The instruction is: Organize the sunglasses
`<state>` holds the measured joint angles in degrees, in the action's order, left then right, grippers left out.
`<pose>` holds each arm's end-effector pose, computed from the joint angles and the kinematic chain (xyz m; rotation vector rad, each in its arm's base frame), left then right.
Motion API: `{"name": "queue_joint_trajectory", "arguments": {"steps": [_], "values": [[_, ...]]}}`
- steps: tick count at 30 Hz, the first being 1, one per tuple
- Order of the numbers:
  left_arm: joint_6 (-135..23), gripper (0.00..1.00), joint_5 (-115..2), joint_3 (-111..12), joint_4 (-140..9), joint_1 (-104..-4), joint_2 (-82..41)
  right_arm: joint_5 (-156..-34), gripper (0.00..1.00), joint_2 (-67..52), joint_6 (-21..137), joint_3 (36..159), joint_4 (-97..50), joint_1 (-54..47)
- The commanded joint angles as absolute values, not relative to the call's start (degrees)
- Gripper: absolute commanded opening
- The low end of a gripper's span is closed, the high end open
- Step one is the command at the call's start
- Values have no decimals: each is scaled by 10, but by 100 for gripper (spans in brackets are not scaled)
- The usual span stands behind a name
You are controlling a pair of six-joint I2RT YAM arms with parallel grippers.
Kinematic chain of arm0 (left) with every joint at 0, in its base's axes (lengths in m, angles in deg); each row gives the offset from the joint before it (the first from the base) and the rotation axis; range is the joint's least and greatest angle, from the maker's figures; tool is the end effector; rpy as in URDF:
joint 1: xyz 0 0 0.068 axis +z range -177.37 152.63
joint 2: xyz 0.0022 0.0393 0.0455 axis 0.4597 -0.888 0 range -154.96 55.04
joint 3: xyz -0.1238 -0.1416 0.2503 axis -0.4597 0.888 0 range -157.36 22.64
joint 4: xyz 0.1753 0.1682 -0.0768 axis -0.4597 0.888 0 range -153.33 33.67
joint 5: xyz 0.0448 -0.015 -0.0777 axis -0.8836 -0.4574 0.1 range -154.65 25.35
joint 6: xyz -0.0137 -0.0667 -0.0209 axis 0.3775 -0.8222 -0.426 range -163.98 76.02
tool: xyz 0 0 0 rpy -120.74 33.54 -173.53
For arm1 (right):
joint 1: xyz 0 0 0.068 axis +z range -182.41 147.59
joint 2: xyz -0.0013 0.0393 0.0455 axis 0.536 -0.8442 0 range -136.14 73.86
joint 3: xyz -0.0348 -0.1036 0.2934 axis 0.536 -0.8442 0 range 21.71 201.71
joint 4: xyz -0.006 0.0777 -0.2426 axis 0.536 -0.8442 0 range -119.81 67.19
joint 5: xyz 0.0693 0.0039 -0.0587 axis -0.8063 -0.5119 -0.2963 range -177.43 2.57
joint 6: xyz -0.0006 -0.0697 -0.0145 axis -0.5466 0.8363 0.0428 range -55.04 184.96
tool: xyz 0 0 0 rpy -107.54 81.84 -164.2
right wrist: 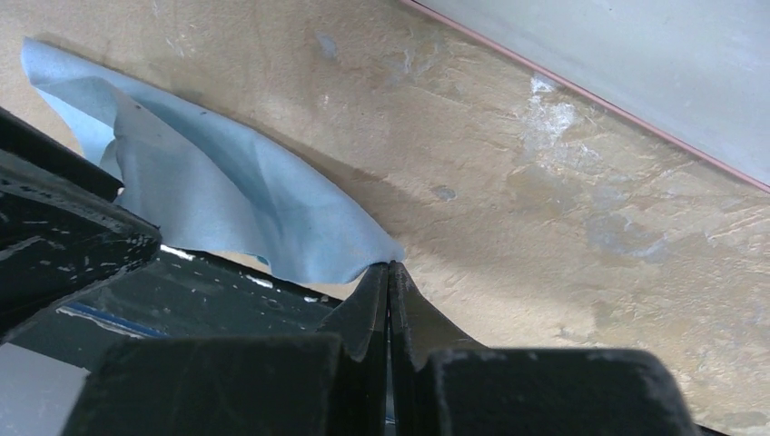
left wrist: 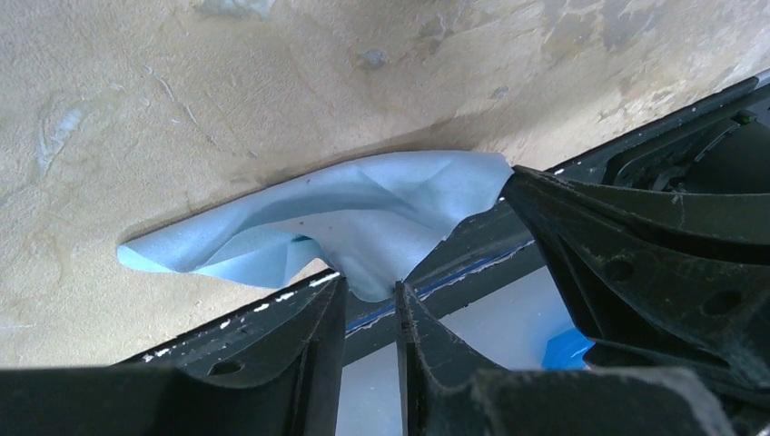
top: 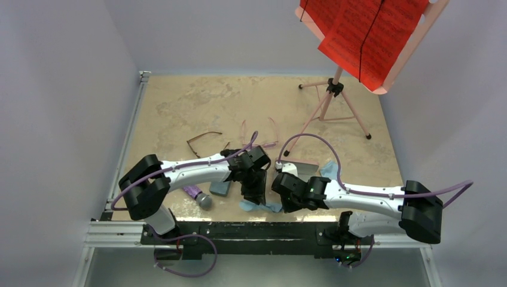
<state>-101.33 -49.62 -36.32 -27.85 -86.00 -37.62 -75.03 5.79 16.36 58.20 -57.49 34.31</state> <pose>0.1492 -0.2741 0.2145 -0.1077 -3.0350 0.6851 0.0877 0.1722 0.2032 -0.3672 2.6974 0.3251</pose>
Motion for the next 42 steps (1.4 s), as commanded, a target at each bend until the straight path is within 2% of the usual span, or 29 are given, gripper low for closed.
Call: {"name": "queue_joint_trajectory", "arguments": {"steps": [1,14,24,42], "values": [[-996,31,-494,-393,-265,-861,-369,-729,0,66,171,578,-569,342],[-977,31,-510,-428,-249,-861,-397,-721,0,67,180,574,-568,344],[-992,39,-589,-462,-224,-852,-448,-722,0,66,174,561,-558,344],[-978,36,-597,-500,-236,-857,-539,-723,0,71,167,552,-543,344]]}}
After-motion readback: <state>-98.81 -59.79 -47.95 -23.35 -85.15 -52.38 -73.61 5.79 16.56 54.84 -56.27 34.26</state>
